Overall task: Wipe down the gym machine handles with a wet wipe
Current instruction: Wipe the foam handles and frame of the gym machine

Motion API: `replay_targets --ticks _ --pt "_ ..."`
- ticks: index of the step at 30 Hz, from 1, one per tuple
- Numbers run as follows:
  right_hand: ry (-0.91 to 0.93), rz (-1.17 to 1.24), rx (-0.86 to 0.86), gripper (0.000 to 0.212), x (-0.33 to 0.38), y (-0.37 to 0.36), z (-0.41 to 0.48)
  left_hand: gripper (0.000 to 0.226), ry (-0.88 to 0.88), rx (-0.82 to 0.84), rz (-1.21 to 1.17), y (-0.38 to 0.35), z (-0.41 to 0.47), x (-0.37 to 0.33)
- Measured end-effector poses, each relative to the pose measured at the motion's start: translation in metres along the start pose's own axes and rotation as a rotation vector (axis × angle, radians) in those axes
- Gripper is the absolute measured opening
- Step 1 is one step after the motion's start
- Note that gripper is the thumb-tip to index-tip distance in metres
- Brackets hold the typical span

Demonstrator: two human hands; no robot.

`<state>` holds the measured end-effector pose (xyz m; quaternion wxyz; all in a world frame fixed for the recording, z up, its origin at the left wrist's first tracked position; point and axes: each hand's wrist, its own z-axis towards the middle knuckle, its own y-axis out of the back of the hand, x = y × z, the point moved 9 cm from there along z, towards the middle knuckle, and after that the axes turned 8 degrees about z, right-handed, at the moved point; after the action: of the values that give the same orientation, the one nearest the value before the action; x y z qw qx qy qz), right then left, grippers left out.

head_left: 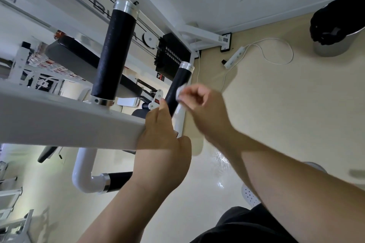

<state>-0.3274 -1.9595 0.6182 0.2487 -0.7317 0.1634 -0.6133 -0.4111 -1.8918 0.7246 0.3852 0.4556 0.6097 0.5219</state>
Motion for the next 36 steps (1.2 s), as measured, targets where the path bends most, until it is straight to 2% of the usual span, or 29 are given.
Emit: replay_targets --ticks 3,5,7,10,11,16,17,19,22,25,29,33,36 --pt "0.025 0.070 -0.135 0.014 0.023 0.026 0.034 0.074 0.007 -0.004 -0.025 -0.001 -0.003 -0.003" --pt "0.024 0.084 -0.142 0.015 0.025 0.024 0.031 0.072 0.011 -0.002 -0.005 -0.001 -0.002 -0.004" --pt "0.023 -0.013 -0.041 0.012 0.017 0.007 0.009 0.070 0.013 0.002 0.028 -0.002 -0.001 -0.002" --pt "0.060 -0.262 0.219 0.020 0.002 -0.019 -0.030 0.072 0.013 -0.002 0.086 0.000 0.002 -0.002" --pt "0.067 -0.326 0.230 0.022 0.001 -0.015 -0.032 0.073 0.016 -0.001 0.094 0.001 0.001 -0.002" --pt "0.027 -0.212 -0.116 0.021 0.053 0.048 0.033 0.074 -0.003 0.040 0.133 0.002 -0.008 -0.017" --pt "0.049 -0.265 -0.101 0.021 0.068 0.048 0.046 0.073 0.010 0.058 0.160 0.002 -0.009 -0.021" --pt "0.035 -0.364 0.050 0.021 0.079 0.034 0.066 0.069 0.060 0.081 0.271 0.004 -0.009 -0.029" --pt "-0.065 -0.326 0.284 0.026 0.067 0.018 0.073 0.068 0.095 0.104 0.423 0.007 0.002 -0.044" --pt "-0.118 -0.244 0.321 0.028 0.060 0.031 0.072 0.071 0.055 0.058 0.463 0.009 0.025 -0.058" --pt "-0.168 -0.233 0.291 0.035 0.046 0.051 0.060 0.067 0.141 0.068 0.395 0.007 0.051 -0.058" --pt "-0.155 -0.233 0.305 0.035 0.045 0.040 0.071 0.051 0.144 0.046 0.282 0.018 0.055 -0.058" --pt "-0.072 -0.275 0.416 0.036 0.063 0.019 0.081 0.039 0.150 0.022 0.237 0.023 0.051 -0.058"
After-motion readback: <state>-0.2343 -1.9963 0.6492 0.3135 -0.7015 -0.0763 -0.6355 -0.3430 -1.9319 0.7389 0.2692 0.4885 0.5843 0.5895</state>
